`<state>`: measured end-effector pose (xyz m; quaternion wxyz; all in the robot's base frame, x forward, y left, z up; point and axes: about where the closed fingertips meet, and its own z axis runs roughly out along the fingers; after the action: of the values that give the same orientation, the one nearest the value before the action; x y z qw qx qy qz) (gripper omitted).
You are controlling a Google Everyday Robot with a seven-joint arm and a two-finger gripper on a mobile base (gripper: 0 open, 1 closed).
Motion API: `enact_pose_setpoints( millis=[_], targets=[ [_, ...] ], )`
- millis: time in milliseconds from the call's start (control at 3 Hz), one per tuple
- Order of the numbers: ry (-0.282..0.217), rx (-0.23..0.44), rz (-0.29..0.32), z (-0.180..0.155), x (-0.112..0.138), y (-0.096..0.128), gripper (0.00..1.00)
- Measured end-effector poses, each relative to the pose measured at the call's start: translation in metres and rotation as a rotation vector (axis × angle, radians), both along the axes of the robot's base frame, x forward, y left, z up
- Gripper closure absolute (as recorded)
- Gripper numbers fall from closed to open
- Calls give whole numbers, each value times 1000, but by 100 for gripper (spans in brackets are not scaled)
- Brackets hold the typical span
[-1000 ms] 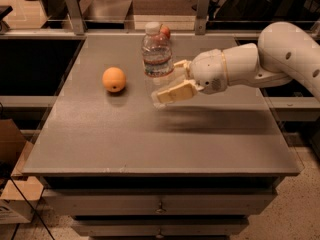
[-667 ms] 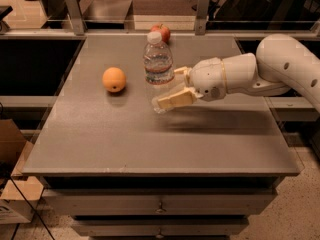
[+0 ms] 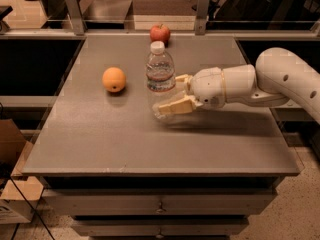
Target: Place water bottle upright
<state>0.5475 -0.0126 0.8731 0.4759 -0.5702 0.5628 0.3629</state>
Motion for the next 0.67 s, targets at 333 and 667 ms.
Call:
enact_pose_setpoints(
  millis=[333, 667],
  targets=[
    [1, 13, -10, -4, -1, -1, 59],
    [5, 21, -19, -6, -2, -1, 36]
  ],
)
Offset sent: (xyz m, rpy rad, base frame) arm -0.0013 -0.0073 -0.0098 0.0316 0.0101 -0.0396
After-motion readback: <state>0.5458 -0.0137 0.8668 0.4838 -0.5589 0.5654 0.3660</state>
